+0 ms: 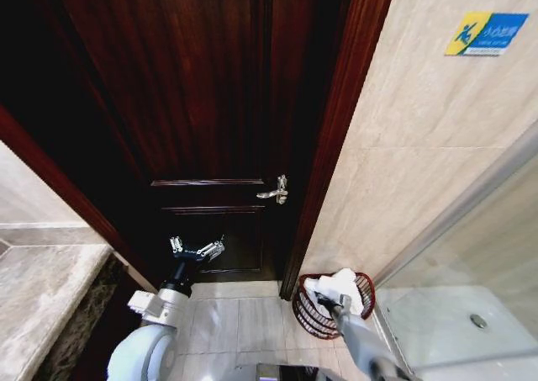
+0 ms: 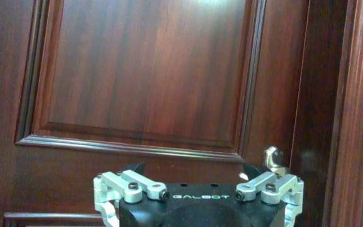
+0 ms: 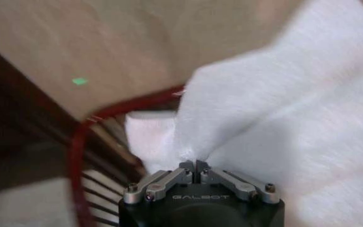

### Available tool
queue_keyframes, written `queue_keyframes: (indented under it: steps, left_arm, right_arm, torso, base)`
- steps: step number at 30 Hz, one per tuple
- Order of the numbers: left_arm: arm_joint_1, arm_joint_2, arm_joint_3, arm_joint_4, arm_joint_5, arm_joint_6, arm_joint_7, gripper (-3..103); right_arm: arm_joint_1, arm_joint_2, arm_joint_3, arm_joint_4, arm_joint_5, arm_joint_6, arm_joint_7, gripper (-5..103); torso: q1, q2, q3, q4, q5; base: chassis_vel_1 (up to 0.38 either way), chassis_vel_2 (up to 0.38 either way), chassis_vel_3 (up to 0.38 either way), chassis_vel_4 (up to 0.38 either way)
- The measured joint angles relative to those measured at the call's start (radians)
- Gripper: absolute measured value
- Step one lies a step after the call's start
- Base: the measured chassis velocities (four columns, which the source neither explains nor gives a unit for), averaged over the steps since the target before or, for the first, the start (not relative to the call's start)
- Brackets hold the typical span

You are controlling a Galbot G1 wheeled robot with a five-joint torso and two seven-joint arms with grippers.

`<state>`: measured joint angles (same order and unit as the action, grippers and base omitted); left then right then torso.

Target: Discard the used towel into the hamper.

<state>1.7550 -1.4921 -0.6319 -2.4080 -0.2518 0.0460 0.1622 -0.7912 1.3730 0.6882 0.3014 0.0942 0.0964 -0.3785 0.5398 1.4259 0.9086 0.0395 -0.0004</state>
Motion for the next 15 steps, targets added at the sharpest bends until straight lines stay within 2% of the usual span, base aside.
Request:
queue_keyframes:
  steps: [2,6,8,10,12,15]
  left_arm:
    - [0.000,0.000,0.000,0.000,0.000,0.000,0.000,100]
    - [0.000,0.000,0.000,0.000,0.000,0.000,0.000,100]
    - [0.000,0.000,0.000,0.000,0.000,0.000,0.000,100]
    - [0.000,0.000,0.000,0.000,0.000,0.000,0.000,100]
    - [0.000,0.000,0.000,0.000,0.000,0.000,0.000,100]
    - [0.000,0.000,0.000,0.000,0.000,0.000,0.000,100]
  right_arm:
    - [-0.002,-0.008,0.003,0.005,-0.046,0.005,0.012,-2]
    - [-0.034,0.002,0.003,0.076,-0.033,0.001,0.010,2]
    - [-0.079,0.011,0.002,0.148,-0.073,0.037,-0.024,12]
    - [-0.099,0.012,0.002,0.180,-0.098,0.060,-0.035,12]
    - [-0.181,0.015,0.002,0.332,-0.172,0.126,-0.033,23]
    - [-0.278,0.008,-0.006,0.530,-0.184,0.127,-0.024,33]
  torso:
    - [0.000,0.000,0.000,-0.0001,0.0001]
    - [0.000,0.000,0.000,0.0001,0.0005]
    - [0.000,0.000,0.000,0.0005,0.0010]
    - [0.000,0.000,0.000,0.0002,0.0009]
    - [0.000,0.000,0.000,0.0001,0.0007]
    - [0.000,0.000,0.000,0.0006,0.0003]
  base:
    - [0.000,0.000,0.000,0.000]
    - [0.000,0.000,0.000,0.000]
    - [0.000,0.000,0.000,0.000]
    - [0.000,0.000,0.000,0.000]
    - [0.000,0.000,0.000,0.000]
    - [0.000,0.000,0.000,0.000]
